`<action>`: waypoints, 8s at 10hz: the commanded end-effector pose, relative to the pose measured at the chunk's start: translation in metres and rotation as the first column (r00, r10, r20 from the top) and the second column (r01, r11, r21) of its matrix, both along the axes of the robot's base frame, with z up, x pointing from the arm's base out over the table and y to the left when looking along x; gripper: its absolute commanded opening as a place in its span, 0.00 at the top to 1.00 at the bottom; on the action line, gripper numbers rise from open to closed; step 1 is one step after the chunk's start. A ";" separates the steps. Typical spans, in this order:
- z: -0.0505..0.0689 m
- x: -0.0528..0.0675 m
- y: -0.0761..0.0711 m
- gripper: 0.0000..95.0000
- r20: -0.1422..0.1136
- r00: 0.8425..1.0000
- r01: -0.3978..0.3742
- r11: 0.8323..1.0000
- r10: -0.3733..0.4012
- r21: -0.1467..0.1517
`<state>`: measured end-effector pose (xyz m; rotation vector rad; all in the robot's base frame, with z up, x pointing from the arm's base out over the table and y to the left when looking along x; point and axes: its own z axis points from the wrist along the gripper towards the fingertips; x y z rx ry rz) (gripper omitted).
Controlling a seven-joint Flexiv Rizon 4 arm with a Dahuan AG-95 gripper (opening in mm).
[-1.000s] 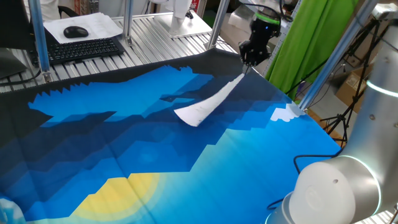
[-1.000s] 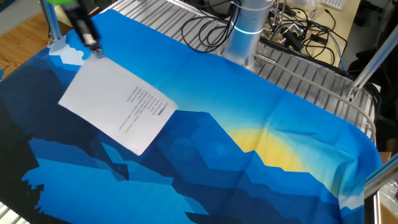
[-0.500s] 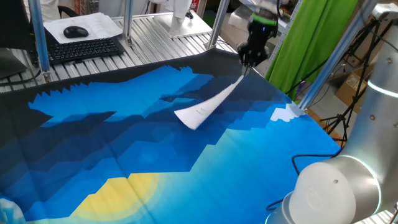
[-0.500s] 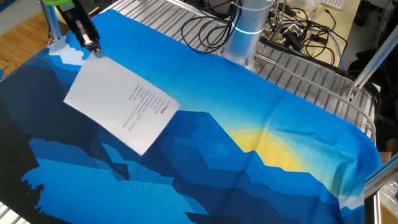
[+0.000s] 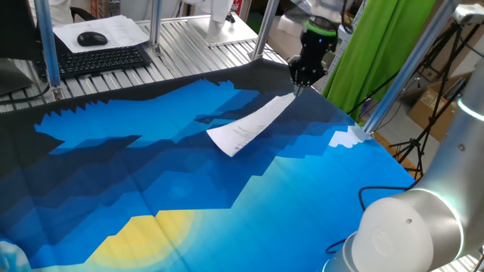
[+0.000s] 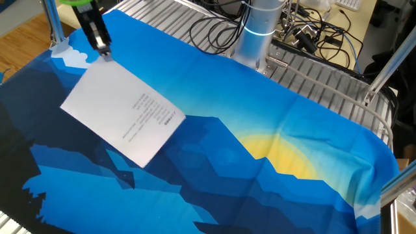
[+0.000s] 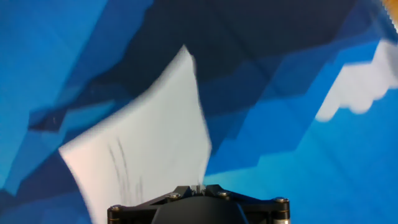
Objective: Flip over and spread out the paper that is laid flat on the table
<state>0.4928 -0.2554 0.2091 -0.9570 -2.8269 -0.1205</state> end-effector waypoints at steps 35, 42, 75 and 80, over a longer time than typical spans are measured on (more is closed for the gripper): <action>0.042 -0.024 0.047 1.00 0.125 0.989 0.078 0.996 -0.084 0.047; 0.037 -0.020 0.046 1.00 0.185 0.953 0.222 0.968 -0.241 0.117; 0.014 0.009 0.126 1.00 0.087 0.996 0.014 0.993 -0.004 -0.118; -0.001 0.017 0.130 1.00 0.119 0.993 0.026 0.999 -0.021 -0.041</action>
